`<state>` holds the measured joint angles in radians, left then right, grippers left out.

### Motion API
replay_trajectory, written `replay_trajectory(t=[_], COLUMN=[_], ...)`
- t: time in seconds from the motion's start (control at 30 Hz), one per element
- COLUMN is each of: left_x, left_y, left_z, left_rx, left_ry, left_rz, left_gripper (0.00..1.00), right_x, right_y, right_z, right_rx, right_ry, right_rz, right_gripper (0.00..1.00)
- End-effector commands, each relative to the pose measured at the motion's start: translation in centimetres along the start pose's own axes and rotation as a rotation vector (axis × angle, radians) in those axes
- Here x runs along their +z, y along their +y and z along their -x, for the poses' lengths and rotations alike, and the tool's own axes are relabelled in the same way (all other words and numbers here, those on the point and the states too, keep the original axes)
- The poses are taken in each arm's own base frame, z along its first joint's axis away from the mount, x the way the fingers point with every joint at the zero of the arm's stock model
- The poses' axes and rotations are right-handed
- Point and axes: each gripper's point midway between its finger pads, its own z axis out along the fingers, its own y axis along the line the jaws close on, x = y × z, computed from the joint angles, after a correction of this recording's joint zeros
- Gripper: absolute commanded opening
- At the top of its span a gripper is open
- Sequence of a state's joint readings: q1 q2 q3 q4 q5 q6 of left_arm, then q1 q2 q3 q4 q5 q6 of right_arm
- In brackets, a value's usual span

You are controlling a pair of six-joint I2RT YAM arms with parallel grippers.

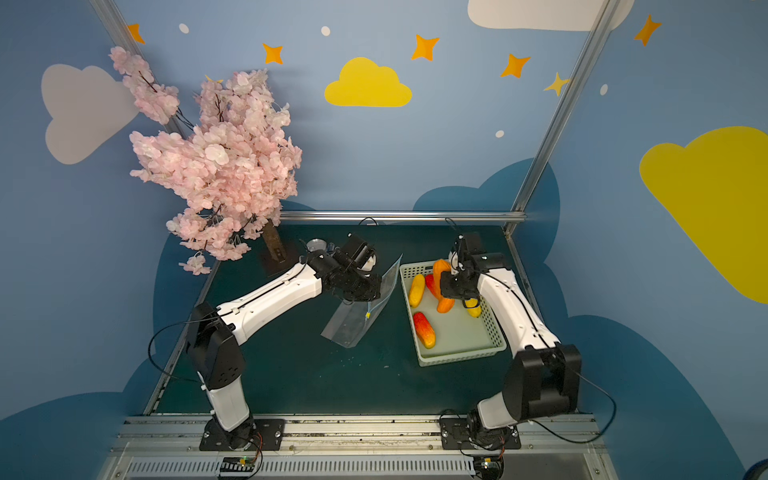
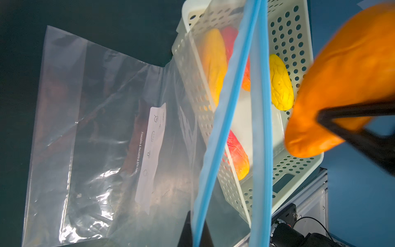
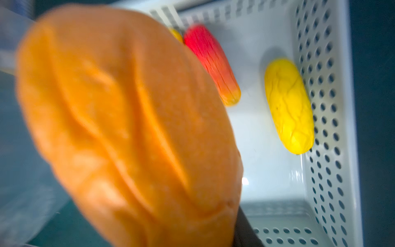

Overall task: Place the mango in a zip-top bag and seal the zipper
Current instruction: Pick up the mango from the basket, then place the mango in the zipper food storage bag.

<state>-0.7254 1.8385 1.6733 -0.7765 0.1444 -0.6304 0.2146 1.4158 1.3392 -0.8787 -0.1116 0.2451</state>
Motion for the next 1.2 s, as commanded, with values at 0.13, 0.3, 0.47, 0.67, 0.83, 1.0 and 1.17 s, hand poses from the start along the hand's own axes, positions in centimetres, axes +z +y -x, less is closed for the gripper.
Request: replay_trajectory(t=[0.13,0.3,0.47,0.67,0.83,1.0,1.17], left_x=[-2.3,-3.4,-4.8,-7.1,-8.7,-10.2,-11.4], left_y=[-1.0,-1.1,-0.8,-0.9,-1.4,-1.9,-1.6], left_z=[1.2,2.1,2.8,3.8,4.9,6.1,7.5], left_rx=[-0.032,-0.056,-0.072,-0.100,-0.149,-0.194,-0.202], left_ry=[-0.019,-0.036,-0.058,-0.092,-0.107,-0.146,-0.218], left_rz=[-0.063,-0.087,-0.088,-0.105,-0.154,-0.175,-0.151], left_gripper=[0.03,0.03,0.03,0.03,0.03,0.03,0.03], right_x=[-5.4,-5.3,-2.9,-1.1,-1.4,-1.7,-2.6], right_y=[13.5,17.8,18.7,18.6,18.8,19.6,20.4], right_z=[6.4,7.0,5.3,4.4,3.7,2.9,1.7], right_rx=[-0.047,-0.067,-0.097,-0.140,-0.221,-0.257,-0.258], right_ry=[-0.372,-0.400,-0.329,-0.307,-0.317,-0.313,-0.250], right_rz=[0.452,0.597,0.592,0.572,0.524,0.528,0.544], right_gripper=[0.19,0.21,0.21,0.21,0.22,0.25,0.42])
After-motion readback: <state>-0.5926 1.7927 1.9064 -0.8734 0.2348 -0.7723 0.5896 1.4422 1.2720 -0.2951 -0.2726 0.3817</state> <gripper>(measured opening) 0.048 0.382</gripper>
